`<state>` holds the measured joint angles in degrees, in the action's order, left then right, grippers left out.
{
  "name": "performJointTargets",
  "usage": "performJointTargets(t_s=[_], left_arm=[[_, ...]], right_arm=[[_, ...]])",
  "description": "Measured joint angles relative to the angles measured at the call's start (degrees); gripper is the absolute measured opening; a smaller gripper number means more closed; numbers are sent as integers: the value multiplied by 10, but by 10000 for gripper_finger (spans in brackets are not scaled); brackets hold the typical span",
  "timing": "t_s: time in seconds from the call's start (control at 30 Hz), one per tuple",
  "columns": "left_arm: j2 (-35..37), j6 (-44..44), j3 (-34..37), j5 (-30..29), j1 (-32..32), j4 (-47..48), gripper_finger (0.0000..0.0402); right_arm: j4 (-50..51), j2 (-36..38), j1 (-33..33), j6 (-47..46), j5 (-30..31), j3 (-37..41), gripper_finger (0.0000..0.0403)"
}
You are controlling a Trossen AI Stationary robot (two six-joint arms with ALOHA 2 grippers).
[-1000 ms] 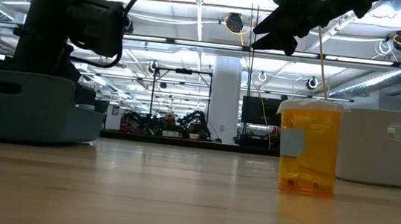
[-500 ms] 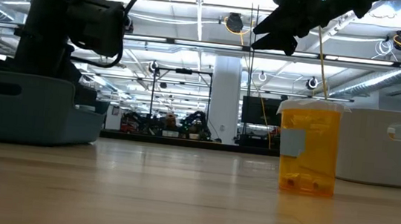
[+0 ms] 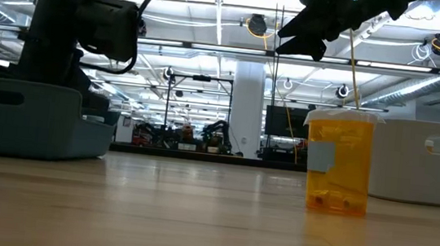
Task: Pick and place medicine bottles into bin by pill shape (circle, oval)
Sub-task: Adjust the blue pill bottle
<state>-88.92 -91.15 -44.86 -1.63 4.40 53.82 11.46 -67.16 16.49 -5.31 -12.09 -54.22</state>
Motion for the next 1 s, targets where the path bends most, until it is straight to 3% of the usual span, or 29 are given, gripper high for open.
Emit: performJointTargets(t_s=[0.27, 0.7, 1.0], left_arm=[[0, 9, -33, 1, 0, 7, 110], [0, 42, -100, -3, 0, 124, 108], [0, 56, -203, -19, 0, 218, 114]], right_arm=[[0, 0, 0, 0, 0, 0, 240], [0, 0, 0, 1, 0, 0, 240], [0, 0, 0, 0, 0, 0, 240]])
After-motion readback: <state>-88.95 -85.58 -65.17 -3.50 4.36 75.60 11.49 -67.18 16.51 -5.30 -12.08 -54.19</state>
